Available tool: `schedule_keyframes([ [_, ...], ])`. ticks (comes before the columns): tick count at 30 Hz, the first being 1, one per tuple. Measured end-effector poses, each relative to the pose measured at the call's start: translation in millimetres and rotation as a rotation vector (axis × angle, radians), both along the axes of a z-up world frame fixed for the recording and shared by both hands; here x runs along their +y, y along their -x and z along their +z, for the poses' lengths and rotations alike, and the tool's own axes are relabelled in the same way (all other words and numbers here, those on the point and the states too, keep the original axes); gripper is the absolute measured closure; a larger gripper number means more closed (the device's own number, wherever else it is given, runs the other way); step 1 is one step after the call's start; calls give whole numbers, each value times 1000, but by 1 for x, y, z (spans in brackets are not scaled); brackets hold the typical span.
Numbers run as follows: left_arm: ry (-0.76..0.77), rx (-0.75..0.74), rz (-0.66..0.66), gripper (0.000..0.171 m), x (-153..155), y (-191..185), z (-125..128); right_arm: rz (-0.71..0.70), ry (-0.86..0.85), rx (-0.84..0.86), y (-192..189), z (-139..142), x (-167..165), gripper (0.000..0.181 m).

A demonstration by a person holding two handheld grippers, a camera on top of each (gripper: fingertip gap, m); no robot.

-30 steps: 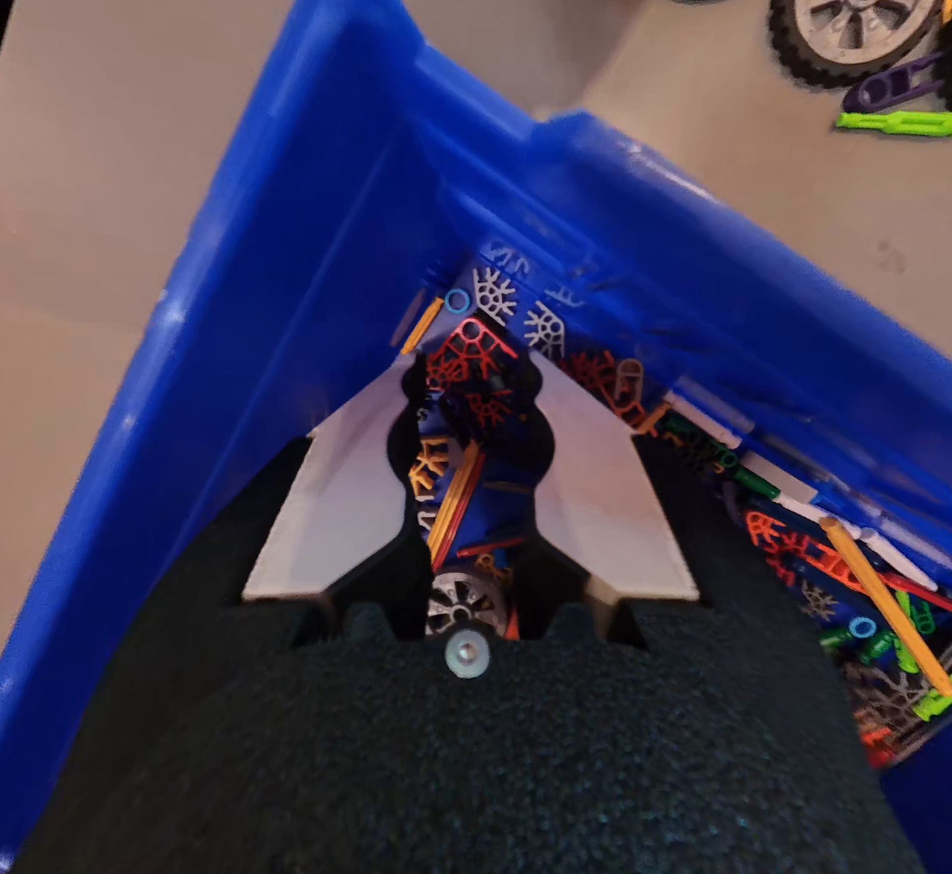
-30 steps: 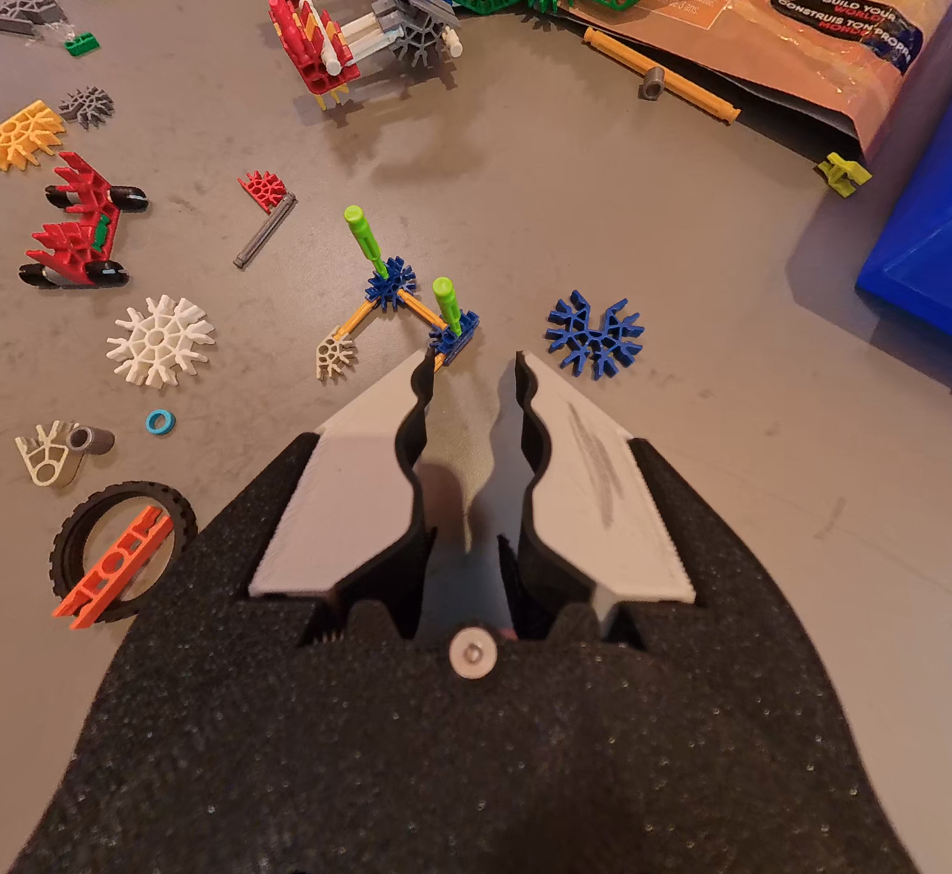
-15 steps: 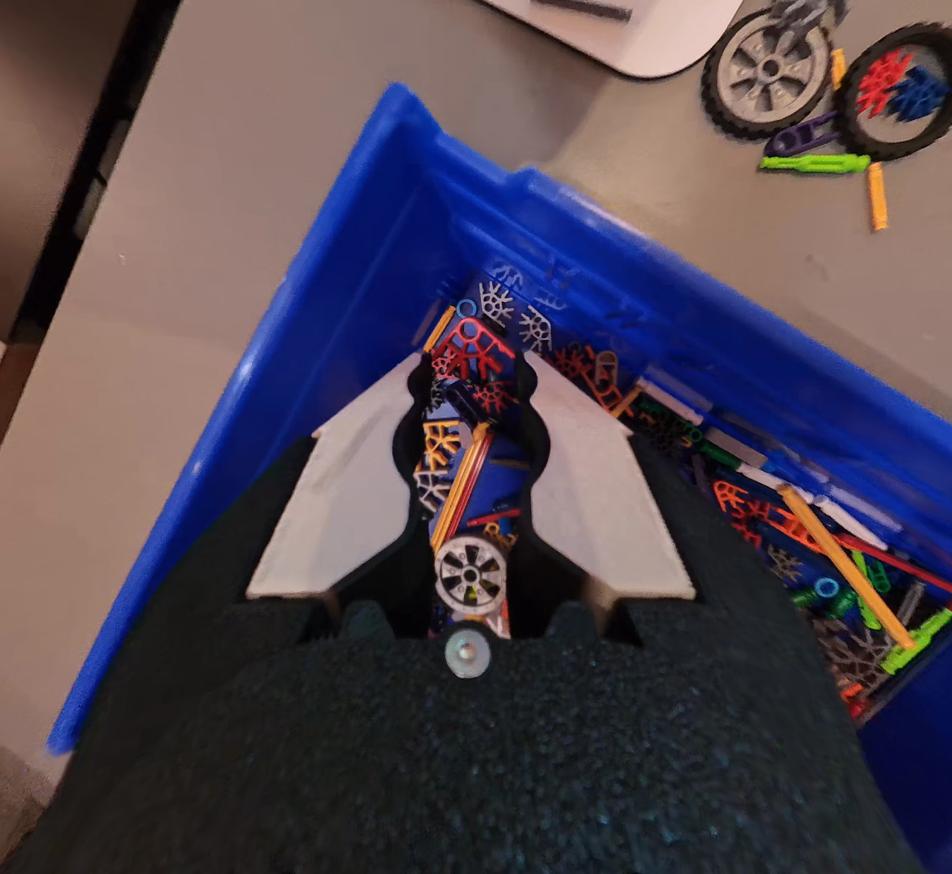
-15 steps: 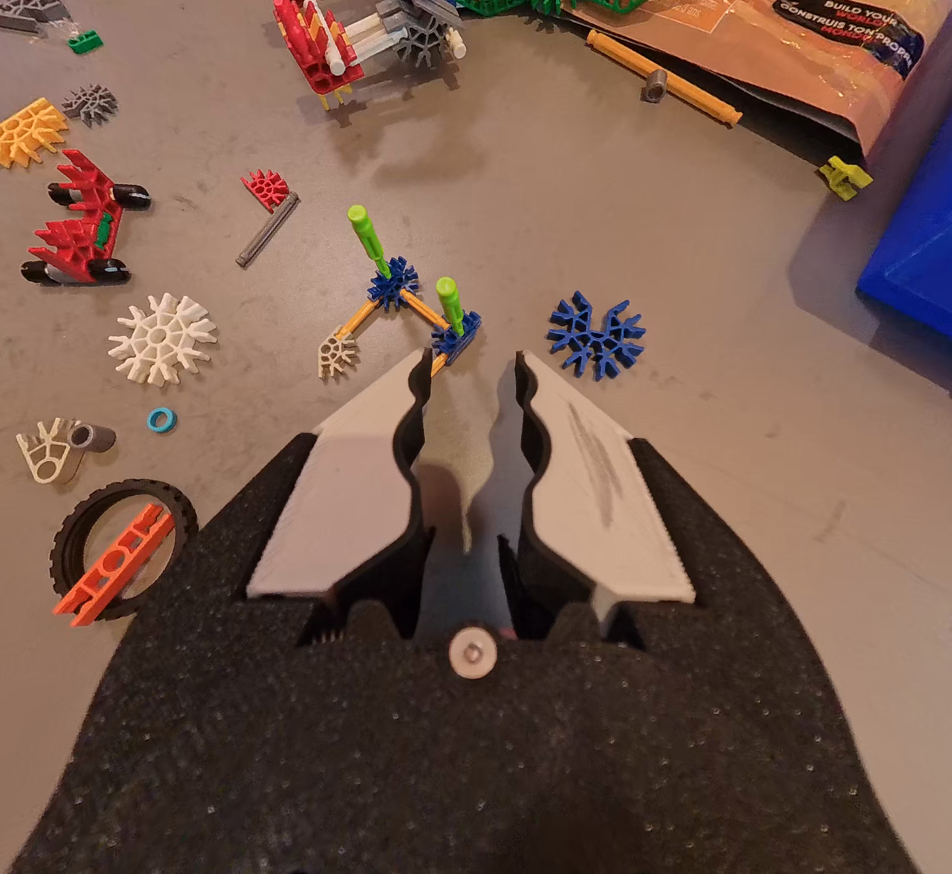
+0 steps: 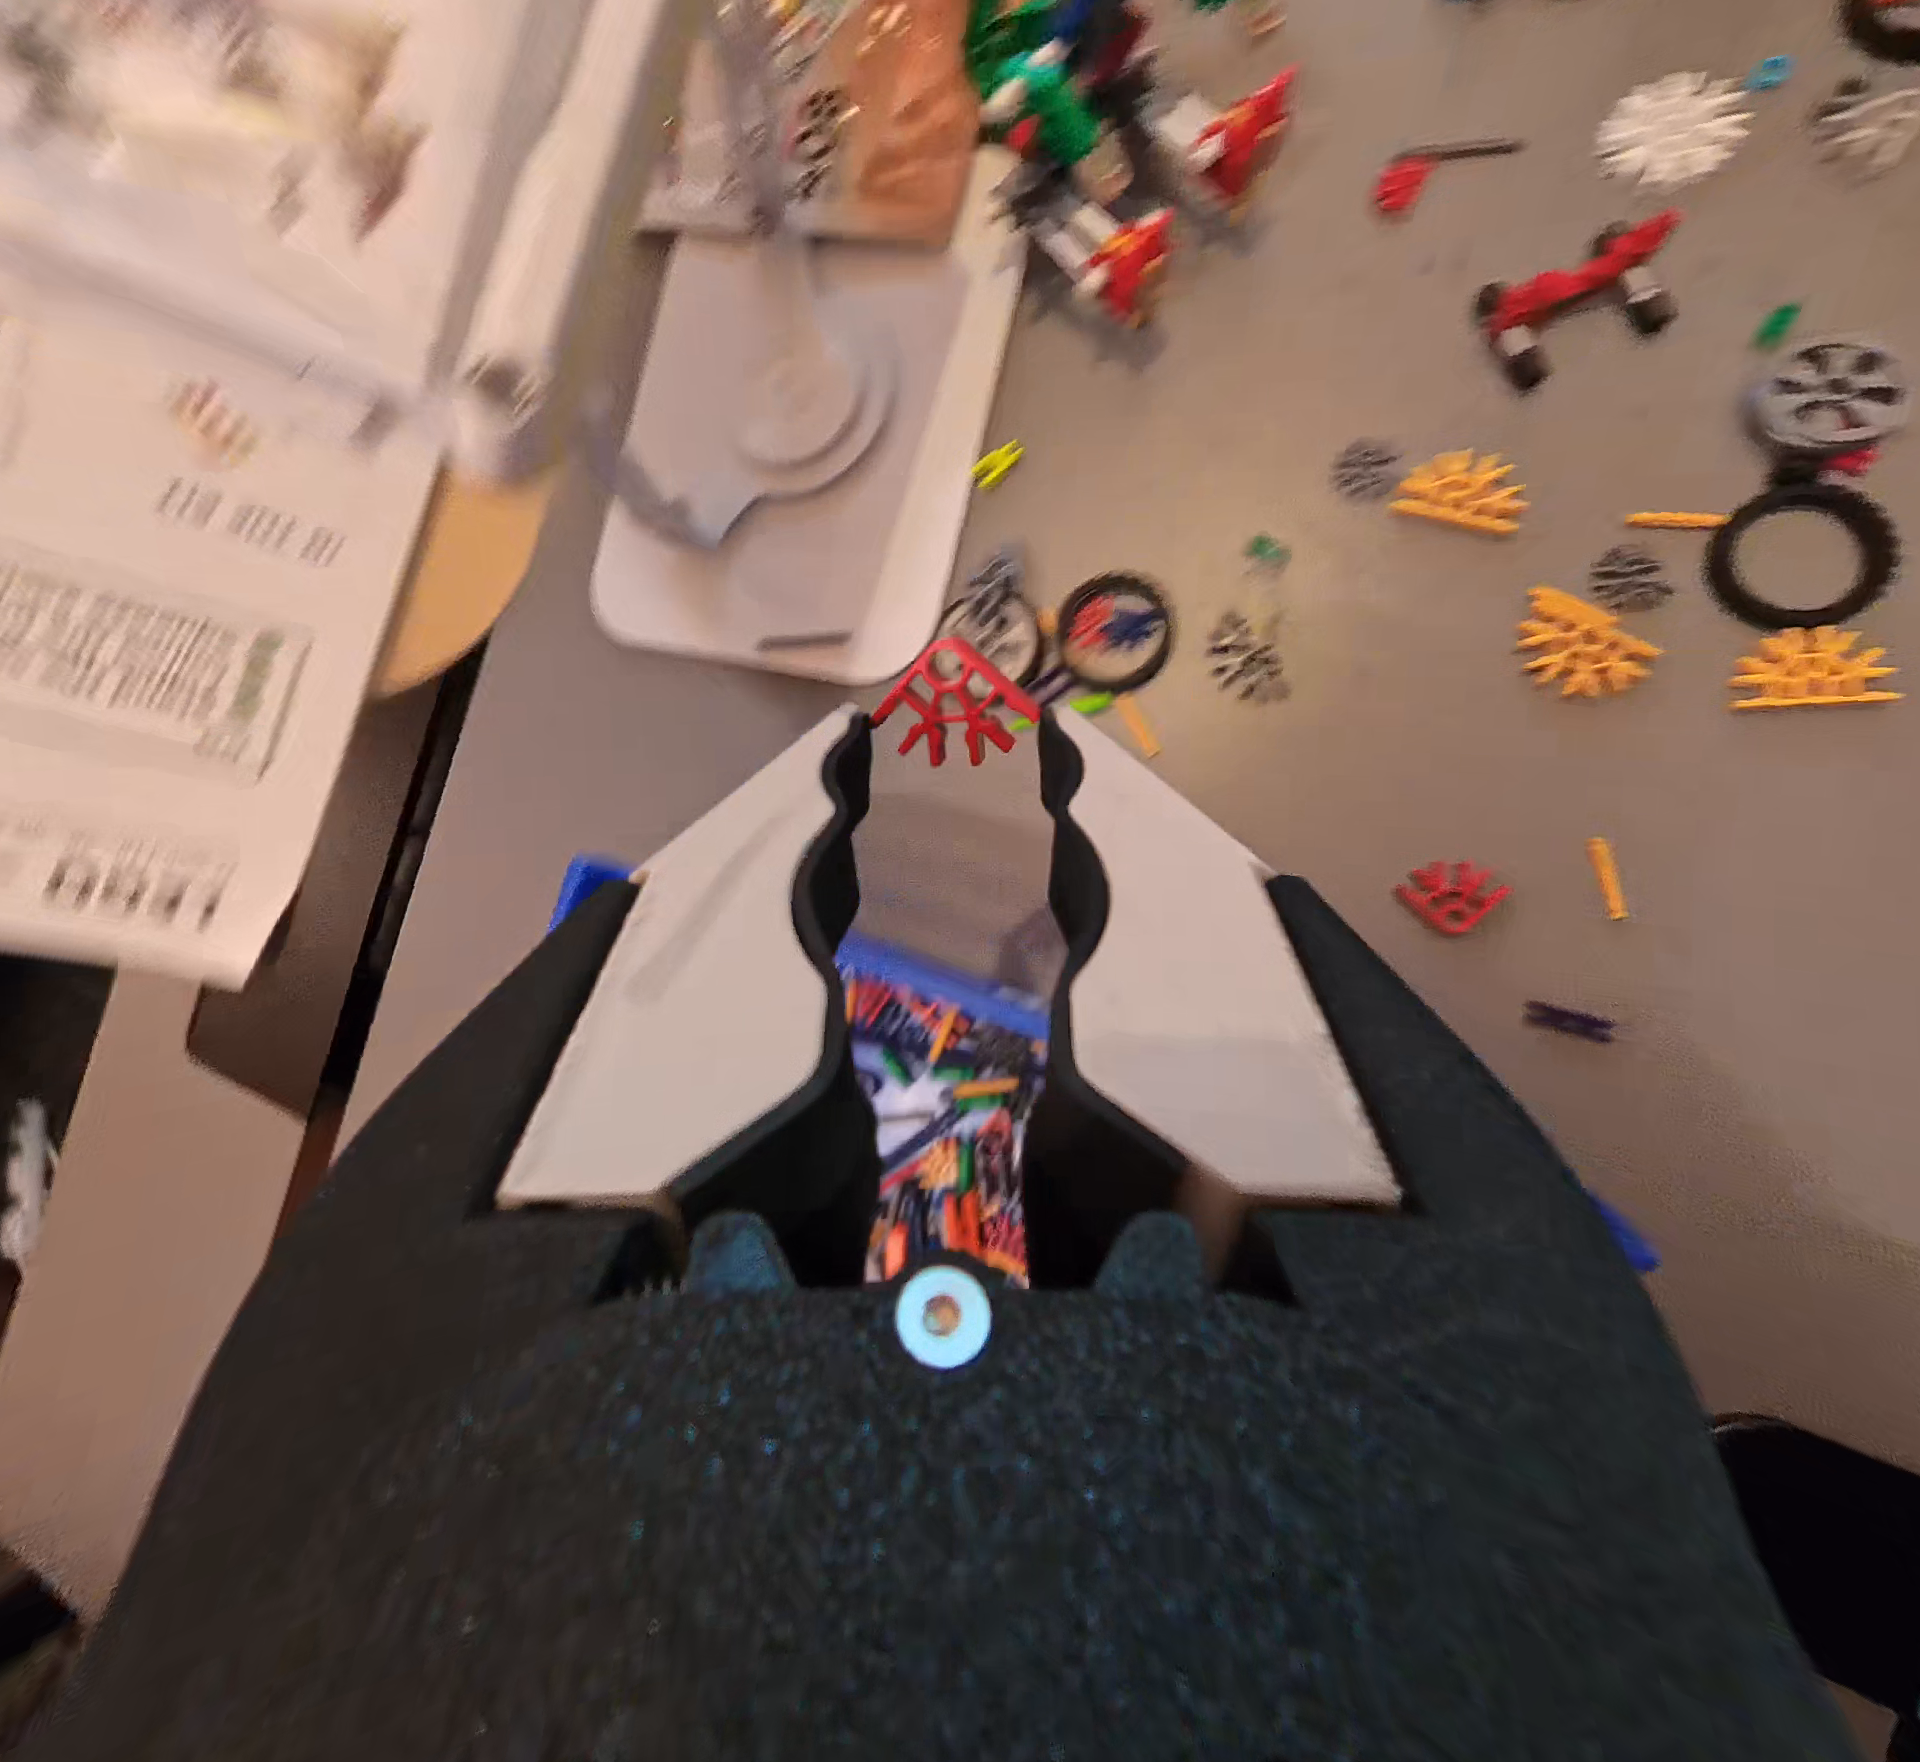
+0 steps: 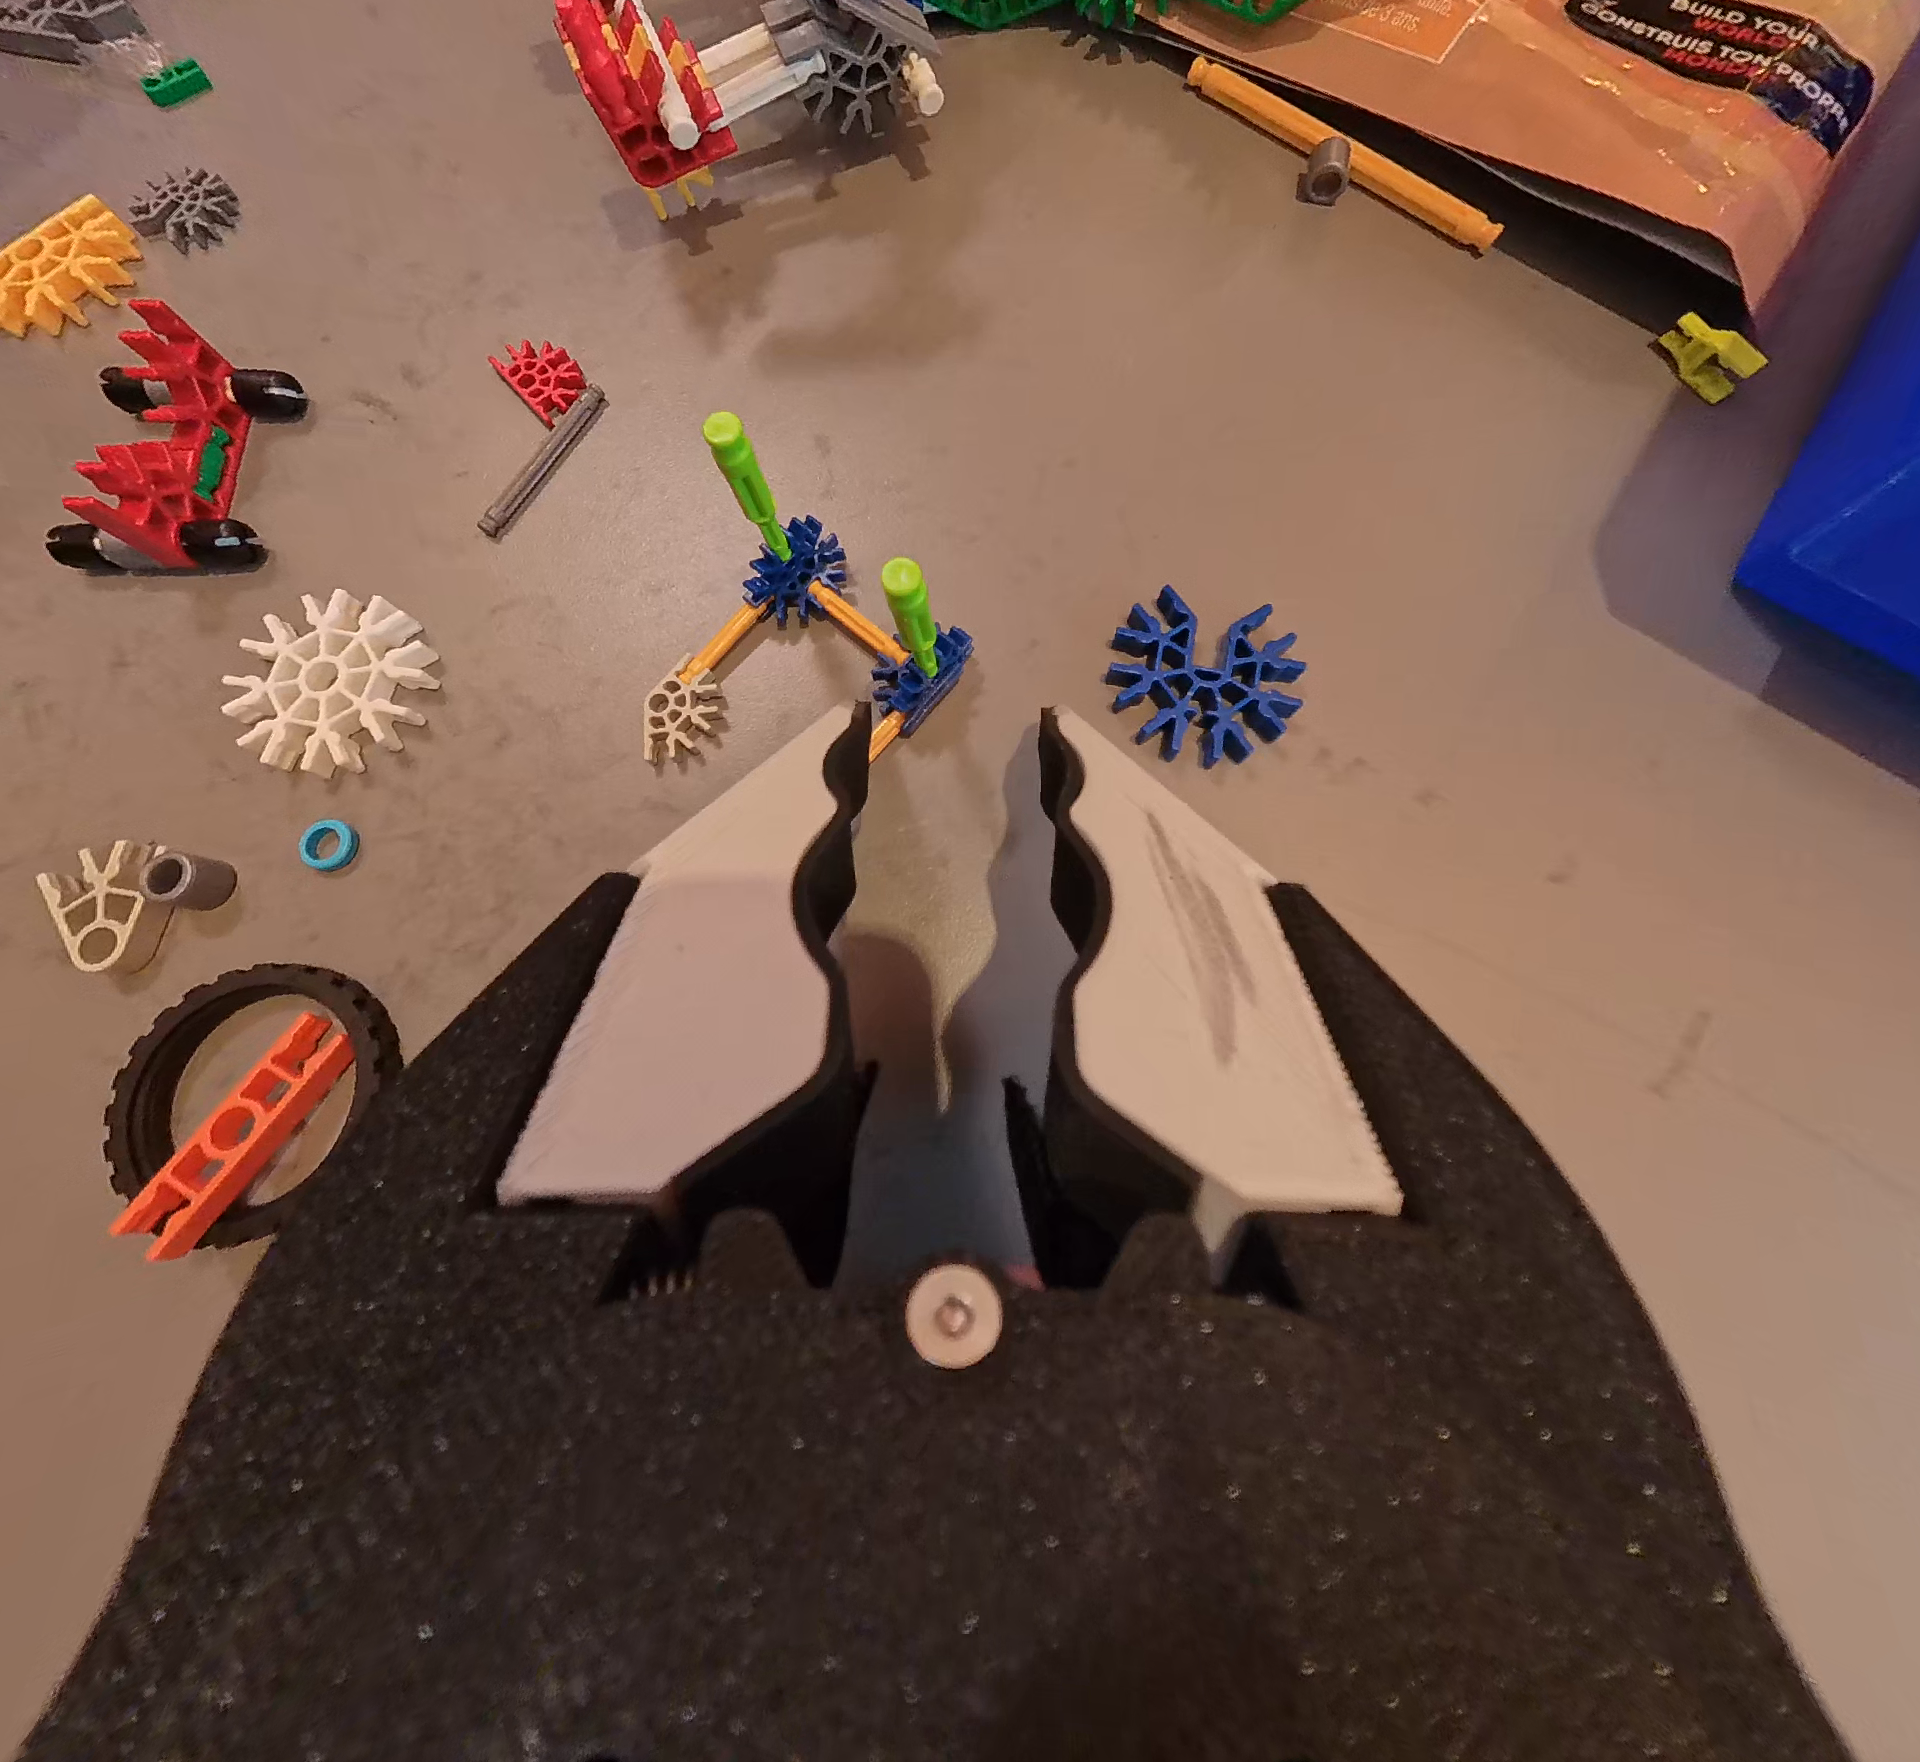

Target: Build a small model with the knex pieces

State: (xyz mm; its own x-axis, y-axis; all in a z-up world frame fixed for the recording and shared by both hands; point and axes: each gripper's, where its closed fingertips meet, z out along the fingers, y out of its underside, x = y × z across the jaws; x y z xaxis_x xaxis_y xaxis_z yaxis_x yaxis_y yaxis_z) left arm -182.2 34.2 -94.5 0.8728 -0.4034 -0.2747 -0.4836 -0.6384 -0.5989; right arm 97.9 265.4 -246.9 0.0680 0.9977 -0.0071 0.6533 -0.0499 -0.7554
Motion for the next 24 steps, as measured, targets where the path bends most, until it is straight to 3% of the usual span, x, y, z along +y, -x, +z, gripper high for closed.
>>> schedule_keyframes([
  [5, 101, 55, -243, 142, 22, -96, -34, -2, -8, 1, 0, 0, 0, 149],
  [9, 209, 112, -385, 141, 28, -146, -76, -2, -15, 5, 0, 1, 0, 149],
  [17, 367, 107, -462, 140, 26, -174, -136, 8, -20, 17, 0, 3, -1, 149],
  [24, 339, 89, -451, 130, 28, -172, -129, 11, -16, 30, 0, 5, -2, 149],
])
